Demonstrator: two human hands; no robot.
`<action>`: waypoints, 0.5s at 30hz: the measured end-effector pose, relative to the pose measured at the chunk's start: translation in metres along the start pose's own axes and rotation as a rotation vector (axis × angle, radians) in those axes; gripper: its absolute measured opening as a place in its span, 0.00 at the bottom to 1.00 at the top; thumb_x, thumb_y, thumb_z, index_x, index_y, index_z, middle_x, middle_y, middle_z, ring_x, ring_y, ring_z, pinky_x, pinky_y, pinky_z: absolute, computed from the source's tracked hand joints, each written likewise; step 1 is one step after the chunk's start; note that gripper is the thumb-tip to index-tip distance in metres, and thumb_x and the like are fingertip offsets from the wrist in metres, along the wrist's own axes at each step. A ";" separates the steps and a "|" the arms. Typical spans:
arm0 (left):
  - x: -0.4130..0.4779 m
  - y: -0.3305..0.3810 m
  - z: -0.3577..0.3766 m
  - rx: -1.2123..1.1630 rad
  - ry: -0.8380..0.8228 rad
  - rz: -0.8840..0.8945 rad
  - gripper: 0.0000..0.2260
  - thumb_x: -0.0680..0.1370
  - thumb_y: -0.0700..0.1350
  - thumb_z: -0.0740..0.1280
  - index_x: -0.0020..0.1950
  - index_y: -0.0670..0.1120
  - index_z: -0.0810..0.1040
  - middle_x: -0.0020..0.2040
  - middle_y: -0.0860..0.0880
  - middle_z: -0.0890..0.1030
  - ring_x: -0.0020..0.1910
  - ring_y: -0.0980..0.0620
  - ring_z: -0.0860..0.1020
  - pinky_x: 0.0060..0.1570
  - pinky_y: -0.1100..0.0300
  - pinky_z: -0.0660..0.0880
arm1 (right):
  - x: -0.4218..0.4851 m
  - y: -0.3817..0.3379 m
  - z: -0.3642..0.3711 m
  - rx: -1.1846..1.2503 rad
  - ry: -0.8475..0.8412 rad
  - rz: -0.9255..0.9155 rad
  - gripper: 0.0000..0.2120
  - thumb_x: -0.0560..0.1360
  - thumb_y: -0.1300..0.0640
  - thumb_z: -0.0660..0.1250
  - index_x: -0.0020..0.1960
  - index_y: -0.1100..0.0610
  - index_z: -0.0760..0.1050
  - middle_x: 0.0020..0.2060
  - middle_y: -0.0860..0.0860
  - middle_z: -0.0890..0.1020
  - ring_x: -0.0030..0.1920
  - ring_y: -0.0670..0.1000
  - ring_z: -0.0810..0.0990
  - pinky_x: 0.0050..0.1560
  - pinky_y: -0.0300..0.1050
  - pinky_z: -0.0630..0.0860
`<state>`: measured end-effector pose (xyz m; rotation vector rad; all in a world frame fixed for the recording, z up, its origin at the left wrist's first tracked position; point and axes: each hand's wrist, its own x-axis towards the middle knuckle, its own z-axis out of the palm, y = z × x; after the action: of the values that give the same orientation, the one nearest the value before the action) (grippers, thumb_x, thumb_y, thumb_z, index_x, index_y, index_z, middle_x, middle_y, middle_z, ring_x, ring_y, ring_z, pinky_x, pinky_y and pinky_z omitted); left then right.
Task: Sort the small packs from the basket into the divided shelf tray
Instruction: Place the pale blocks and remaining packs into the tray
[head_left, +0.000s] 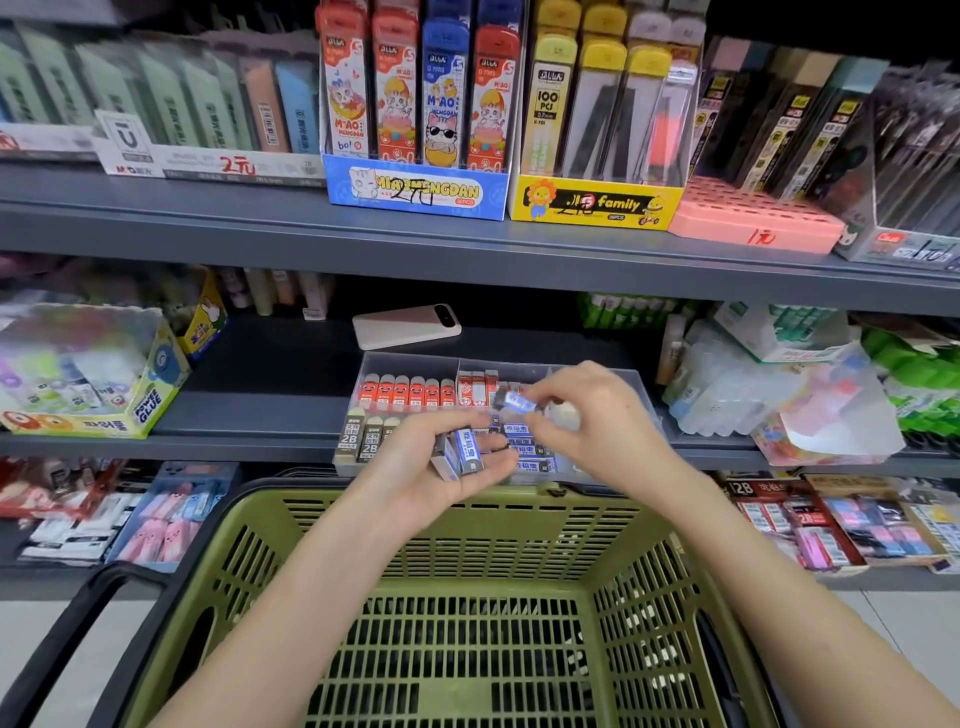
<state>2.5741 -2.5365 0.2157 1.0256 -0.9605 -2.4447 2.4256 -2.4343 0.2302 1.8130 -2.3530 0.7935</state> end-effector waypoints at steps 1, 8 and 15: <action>-0.001 0.003 -0.001 -0.016 0.008 0.003 0.05 0.71 0.34 0.68 0.41 0.33 0.82 0.44 0.32 0.82 0.41 0.37 0.83 0.38 0.47 0.82 | 0.003 0.010 -0.003 -0.049 -0.013 0.034 0.10 0.73 0.53 0.69 0.51 0.56 0.81 0.45 0.49 0.83 0.48 0.53 0.75 0.51 0.48 0.71; -0.006 0.011 -0.013 -0.131 0.013 -0.018 0.20 0.67 0.37 0.67 0.57 0.31 0.77 0.52 0.30 0.80 0.50 0.31 0.81 0.56 0.36 0.74 | 0.013 0.043 0.013 -0.268 -0.305 0.098 0.12 0.74 0.46 0.65 0.55 0.45 0.80 0.48 0.44 0.81 0.54 0.51 0.71 0.56 0.45 0.61; -0.008 0.012 -0.019 -0.132 -0.022 -0.046 0.19 0.72 0.38 0.65 0.61 0.32 0.75 0.56 0.31 0.79 0.56 0.31 0.78 0.63 0.35 0.68 | 0.022 0.037 0.034 -0.250 -0.322 0.076 0.10 0.74 0.45 0.64 0.52 0.42 0.81 0.50 0.45 0.82 0.55 0.51 0.71 0.54 0.46 0.61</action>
<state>2.5937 -2.5493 0.2181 0.9873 -0.7784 -2.5241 2.3933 -2.4627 0.1952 1.8690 -2.5818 0.2061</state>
